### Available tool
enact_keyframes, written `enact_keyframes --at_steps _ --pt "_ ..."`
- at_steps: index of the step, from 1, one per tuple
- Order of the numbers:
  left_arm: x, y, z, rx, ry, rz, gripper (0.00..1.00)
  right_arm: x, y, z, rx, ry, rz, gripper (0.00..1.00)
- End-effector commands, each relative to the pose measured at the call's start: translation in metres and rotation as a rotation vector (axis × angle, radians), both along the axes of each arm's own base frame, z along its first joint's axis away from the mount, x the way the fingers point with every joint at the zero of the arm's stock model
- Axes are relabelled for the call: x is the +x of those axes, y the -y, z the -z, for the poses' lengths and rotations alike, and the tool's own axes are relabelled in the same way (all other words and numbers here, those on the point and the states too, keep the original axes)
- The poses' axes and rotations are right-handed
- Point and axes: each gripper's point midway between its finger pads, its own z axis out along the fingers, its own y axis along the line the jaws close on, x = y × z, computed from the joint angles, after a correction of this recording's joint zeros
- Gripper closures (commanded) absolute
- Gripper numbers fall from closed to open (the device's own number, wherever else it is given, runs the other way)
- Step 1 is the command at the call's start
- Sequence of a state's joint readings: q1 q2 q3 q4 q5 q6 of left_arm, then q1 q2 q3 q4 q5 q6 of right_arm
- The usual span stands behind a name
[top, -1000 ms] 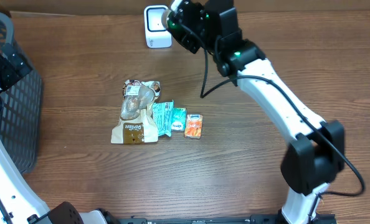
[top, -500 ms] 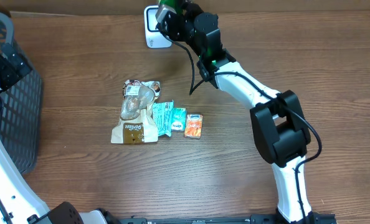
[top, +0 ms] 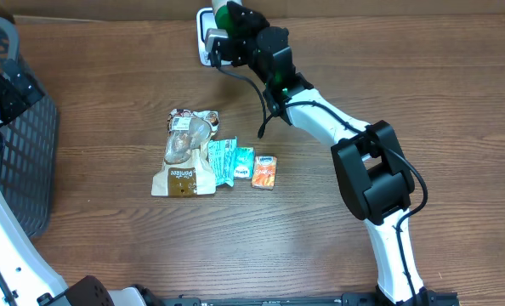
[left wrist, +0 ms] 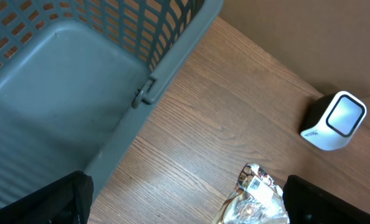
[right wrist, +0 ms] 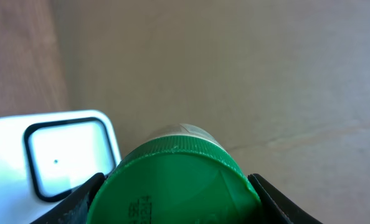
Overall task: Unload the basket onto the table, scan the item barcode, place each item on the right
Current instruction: 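Hold jar in front of white scanner with right gripper, then set jar down at front right of table and withdraw right gripper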
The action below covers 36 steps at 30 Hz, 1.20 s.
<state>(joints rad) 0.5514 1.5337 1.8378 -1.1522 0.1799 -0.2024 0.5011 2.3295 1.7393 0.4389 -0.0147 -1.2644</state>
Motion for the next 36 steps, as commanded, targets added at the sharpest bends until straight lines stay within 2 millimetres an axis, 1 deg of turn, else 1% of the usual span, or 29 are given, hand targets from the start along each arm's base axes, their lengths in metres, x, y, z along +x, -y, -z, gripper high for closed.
enact_keyframes --at_steps 1,2,4,5,7,9,13,19,20,22,26,27,28,30,31,33,34,35,36 --pt "0.000 0.000 -0.002 0.020 0.002 0.014 0.01 -0.004 -0.012 -0.015 -0.001 0.035 0.030 0.68" --pt "0.000 0.000 -0.002 0.020 0.002 0.014 0.01 -0.004 -0.013 -0.018 0.008 0.039 0.030 0.68" --pt "0.000 0.000 -0.002 0.020 0.002 0.014 0.00 -0.005 -0.015 -0.029 0.032 0.079 0.017 0.68" --pt "0.000 0.000 -0.002 0.020 0.002 0.014 0.00 -0.006 -0.017 -0.032 0.034 0.091 0.009 0.67" --pt "0.000 0.000 -0.002 0.020 0.002 0.014 0.01 -0.006 -0.016 -0.032 -0.015 0.122 -0.001 0.65" --pt "0.000 0.000 -0.002 0.020 0.002 0.014 0.00 -0.006 -0.017 -0.027 -0.052 0.119 -0.012 0.64" --pt "0.000 0.000 -0.002 0.020 0.002 0.014 0.00 -0.003 -0.017 -0.015 -0.059 0.115 -0.015 0.62" --pt "0.000 0.000 -0.002 0.020 0.002 0.014 0.00 0.000 -0.018 -0.005 -0.065 0.139 -0.036 0.61" --pt "0.000 0.000 -0.002 0.020 0.002 0.014 0.00 0.001 -0.017 -0.001 -0.081 0.141 -0.039 0.58" --pt "0.000 0.000 -0.002 0.020 0.002 0.014 0.00 0.002 -0.016 0.004 -0.096 0.142 -0.037 0.56" --pt "0.000 0.000 -0.002 0.020 0.002 0.014 0.01 0.003 -0.014 0.005 -0.099 0.137 -0.028 0.53" --pt "0.000 0.000 -0.002 0.020 0.002 0.014 0.00 0.005 -0.012 0.008 -0.096 0.120 -0.010 0.53" --pt "0.000 0.000 -0.002 0.020 0.002 0.014 0.00 0.004 -0.014 0.008 -0.077 0.107 -0.006 0.53" --pt "0.000 0.000 -0.002 0.020 0.002 0.014 0.00 0.002 -0.015 0.001 0.006 0.067 0.000 0.53" --pt "0.000 0.000 -0.002 0.020 0.002 0.014 0.00 0.001 -0.013 -0.009 0.091 0.032 0.011 0.53" --pt "0.000 0.000 -0.002 0.020 0.002 0.014 0.01 0.001 -0.008 -0.027 0.194 0.001 0.039 0.54" --pt "0.000 0.000 -0.002 0.020 0.002 0.014 0.00 0.000 -0.002 -0.044 0.258 -0.010 0.066 0.54" --pt "0.000 0.000 -0.002 0.020 0.002 0.014 0.00 -0.001 0.002 -0.056 0.303 -0.016 0.085 0.54" --pt "0.000 0.000 -0.002 0.020 0.002 0.014 0.00 -0.003 0.008 -0.075 0.384 -0.040 0.109 0.54"
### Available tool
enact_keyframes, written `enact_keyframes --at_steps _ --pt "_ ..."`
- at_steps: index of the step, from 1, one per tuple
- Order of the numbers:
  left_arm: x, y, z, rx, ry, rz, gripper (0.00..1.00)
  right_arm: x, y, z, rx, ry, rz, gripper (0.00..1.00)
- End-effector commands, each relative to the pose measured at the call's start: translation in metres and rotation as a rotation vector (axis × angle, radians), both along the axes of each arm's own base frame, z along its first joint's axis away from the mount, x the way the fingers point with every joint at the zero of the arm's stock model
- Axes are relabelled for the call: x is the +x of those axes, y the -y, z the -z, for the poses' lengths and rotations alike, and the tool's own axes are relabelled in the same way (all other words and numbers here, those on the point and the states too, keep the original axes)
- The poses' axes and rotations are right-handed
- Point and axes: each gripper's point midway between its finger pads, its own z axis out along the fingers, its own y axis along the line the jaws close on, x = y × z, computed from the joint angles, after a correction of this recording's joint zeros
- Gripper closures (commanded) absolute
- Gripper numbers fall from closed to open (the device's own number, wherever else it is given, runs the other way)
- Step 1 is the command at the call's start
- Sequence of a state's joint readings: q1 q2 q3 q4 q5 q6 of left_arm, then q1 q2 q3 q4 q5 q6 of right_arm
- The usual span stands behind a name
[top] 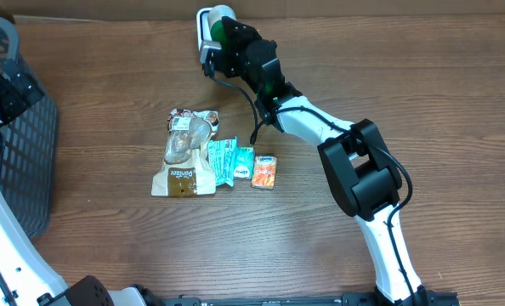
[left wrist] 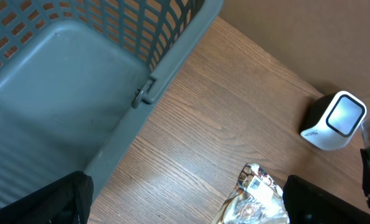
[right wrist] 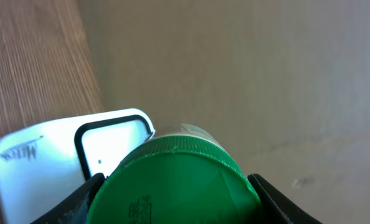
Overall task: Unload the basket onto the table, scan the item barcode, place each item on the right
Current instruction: 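Set jar down at front right of table and withdraw right gripper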
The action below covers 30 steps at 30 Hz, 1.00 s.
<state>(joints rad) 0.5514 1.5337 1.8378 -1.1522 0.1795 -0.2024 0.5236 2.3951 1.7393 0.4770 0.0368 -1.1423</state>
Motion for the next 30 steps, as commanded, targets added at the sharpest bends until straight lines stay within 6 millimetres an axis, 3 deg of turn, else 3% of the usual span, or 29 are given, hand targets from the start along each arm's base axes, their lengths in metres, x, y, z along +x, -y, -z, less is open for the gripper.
enact_keyframes --at_steps 1,3,5,8,9,11,12,16,18,22,27,30 --pt "0.000 0.000 -0.002 0.020 0.002 0.014 0.00 -0.011 0.022 -0.130 0.373 0.010 0.097 0.54" --pt "0.000 0.000 -0.002 0.020 0.002 0.014 0.01 -0.027 0.032 -0.159 0.561 -0.144 0.123 0.53" --pt "0.000 0.000 -0.002 0.020 0.002 0.014 0.00 -0.050 0.044 -0.170 0.716 -0.360 0.161 0.52" --pt "0.000 0.000 -0.002 0.020 0.002 0.014 0.00 -0.082 0.057 -0.150 0.767 -0.665 0.194 0.45" --pt "0.000 0.000 -0.002 0.020 0.002 0.014 0.00 -0.095 0.061 -0.131 0.754 -0.784 0.221 0.00" --pt "0.000 0.000 -0.002 0.020 0.002 0.014 0.00 -0.110 0.067 -0.102 0.719 -0.931 0.258 0.00" --pt "0.000 0.000 -0.002 0.020 0.002 0.014 0.00 -0.119 0.073 -0.075 0.675 -1.027 0.301 0.00" --pt "0.000 0.000 -0.002 0.020 0.002 0.014 0.01 -0.129 0.092 -0.025 0.605 -1.158 0.414 0.00" --pt "0.000 0.000 -0.002 0.020 0.002 0.014 0.00 -0.131 0.093 -0.015 0.591 -1.180 0.432 0.00" --pt "0.000 0.000 -0.002 0.020 0.002 0.014 0.00 -0.130 0.095 -0.014 0.600 -1.184 0.442 0.00" --pt "0.000 0.000 -0.002 0.020 0.002 0.014 0.00 -0.125 0.117 -0.011 0.813 -1.283 0.605 0.00" --pt "0.000 0.000 -0.002 0.020 0.002 0.014 0.00 -0.133 0.121 -0.013 0.849 -1.387 0.560 0.00"
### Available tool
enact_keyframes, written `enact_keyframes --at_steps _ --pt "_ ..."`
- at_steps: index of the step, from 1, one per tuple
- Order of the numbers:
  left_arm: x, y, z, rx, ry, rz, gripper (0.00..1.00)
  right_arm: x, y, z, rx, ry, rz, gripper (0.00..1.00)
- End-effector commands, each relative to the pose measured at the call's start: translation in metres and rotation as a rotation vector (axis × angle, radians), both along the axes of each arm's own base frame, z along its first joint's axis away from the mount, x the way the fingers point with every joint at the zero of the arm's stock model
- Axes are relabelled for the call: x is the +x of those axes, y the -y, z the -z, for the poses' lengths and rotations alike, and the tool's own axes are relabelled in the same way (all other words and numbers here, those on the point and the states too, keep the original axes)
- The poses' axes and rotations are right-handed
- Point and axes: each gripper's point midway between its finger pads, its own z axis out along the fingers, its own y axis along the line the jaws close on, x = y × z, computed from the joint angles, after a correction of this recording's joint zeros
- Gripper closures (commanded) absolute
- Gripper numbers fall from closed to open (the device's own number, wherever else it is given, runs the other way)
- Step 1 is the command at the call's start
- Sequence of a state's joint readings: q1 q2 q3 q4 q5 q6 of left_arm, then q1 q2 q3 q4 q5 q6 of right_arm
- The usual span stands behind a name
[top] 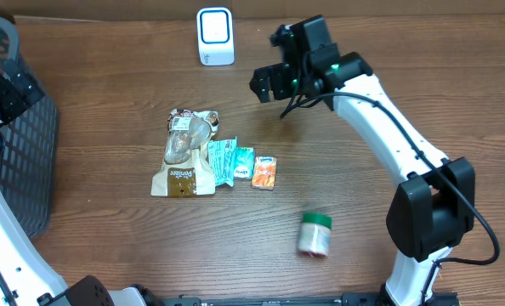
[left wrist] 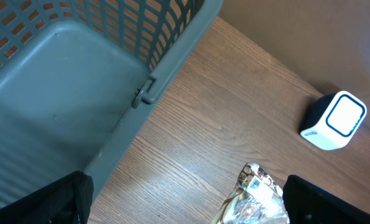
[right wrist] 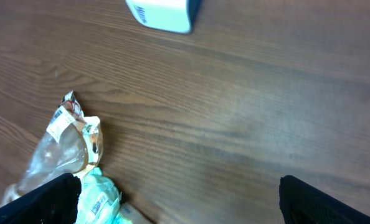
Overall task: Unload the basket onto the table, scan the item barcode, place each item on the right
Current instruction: 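Set jar down at front right of table and withdraw right gripper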
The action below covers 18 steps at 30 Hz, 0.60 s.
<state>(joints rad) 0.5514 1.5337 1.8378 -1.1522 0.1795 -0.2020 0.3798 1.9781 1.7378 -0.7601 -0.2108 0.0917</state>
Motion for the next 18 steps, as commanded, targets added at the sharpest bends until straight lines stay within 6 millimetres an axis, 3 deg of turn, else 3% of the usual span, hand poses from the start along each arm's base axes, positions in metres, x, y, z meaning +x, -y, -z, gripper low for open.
enact_keyframes --at_steps 1,4,8,12,14,18 --pt "0.000 0.000 -0.002 0.019 0.002 0.014 0.01 -0.005 0.010 -0.016 0.158 -0.094 0.035 0.00" --pt "0.000 0.000 -0.002 0.019 0.002 0.014 0.01 -0.017 0.029 -0.023 0.237 -0.176 0.016 0.00" --pt "0.000 0.000 -0.002 0.019 0.002 0.014 0.00 -0.030 0.059 -0.028 0.232 -0.240 0.070 0.18" --pt "0.000 0.000 -0.002 0.019 0.002 0.014 0.01 -0.060 0.092 -0.040 0.087 -0.269 0.159 0.20" --pt "0.000 0.000 -0.002 0.019 0.002 0.014 0.01 -0.099 0.107 -0.041 -0.017 -0.365 0.193 0.18" --pt "0.000 0.000 -0.002 0.019 0.002 0.014 0.00 -0.151 0.105 -0.022 -0.093 -0.568 0.166 0.18"
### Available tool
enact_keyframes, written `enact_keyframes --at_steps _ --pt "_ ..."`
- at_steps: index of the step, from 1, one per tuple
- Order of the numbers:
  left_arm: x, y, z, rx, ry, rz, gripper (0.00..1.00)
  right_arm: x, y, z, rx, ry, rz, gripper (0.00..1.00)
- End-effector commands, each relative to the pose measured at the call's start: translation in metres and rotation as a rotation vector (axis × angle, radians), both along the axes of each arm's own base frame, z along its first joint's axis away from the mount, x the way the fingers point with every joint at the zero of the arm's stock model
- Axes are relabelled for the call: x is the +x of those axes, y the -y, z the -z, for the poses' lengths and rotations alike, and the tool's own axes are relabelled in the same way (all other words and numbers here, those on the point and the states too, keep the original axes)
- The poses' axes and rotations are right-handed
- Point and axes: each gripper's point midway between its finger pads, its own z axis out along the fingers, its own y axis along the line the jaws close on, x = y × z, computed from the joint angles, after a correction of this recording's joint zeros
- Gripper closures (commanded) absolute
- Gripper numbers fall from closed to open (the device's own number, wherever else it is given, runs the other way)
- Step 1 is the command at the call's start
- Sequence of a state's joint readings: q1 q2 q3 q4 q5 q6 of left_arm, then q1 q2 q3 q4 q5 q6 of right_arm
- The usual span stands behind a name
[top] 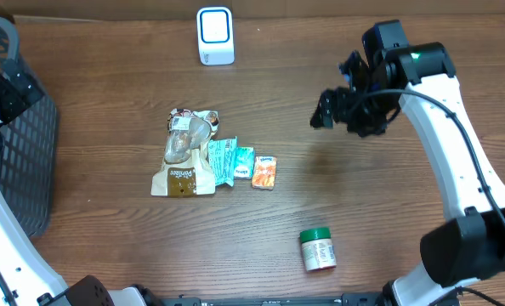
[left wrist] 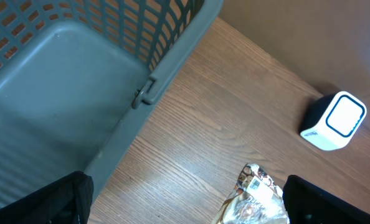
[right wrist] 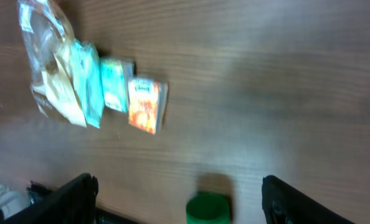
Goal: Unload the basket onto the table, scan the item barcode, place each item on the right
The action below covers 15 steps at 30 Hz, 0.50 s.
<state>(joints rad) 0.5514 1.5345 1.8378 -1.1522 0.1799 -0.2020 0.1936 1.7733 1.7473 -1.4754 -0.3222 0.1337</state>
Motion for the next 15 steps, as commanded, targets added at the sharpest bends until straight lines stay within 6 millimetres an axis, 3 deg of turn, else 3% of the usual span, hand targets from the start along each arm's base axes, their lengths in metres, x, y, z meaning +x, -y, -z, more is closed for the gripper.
enact_keyframes --at_steps 1,3,5,7,9,12,15 --pt "0.000 0.000 -0.003 0.020 0.003 0.014 0.00 -0.022 -0.001 0.015 -0.059 -0.074 -0.037 0.18" --pt "0.000 0.000 -0.003 0.020 0.003 0.014 0.00 -0.040 -0.008 0.032 -0.075 -0.139 -0.069 0.18" --pt "0.000 0.000 -0.003 0.020 0.003 0.014 0.00 -0.052 -0.016 0.047 -0.100 -0.177 -0.080 0.25" --pt "0.000 0.000 -0.003 0.020 0.003 0.014 0.00 -0.059 -0.013 0.055 -0.188 -0.190 -0.051 0.27" --pt "0.000 0.000 -0.003 0.020 0.003 0.014 0.01 -0.067 -0.011 0.058 -0.304 -0.158 -0.011 0.27" --pt "0.000 0.000 -0.003 0.020 0.003 0.014 0.00 -0.085 -0.025 0.056 -0.309 -0.115 -0.051 0.26" --pt "0.000 0.000 -0.003 0.020 0.003 0.014 0.00 -0.107 -0.021 0.067 -0.344 -0.125 -0.063 0.24"
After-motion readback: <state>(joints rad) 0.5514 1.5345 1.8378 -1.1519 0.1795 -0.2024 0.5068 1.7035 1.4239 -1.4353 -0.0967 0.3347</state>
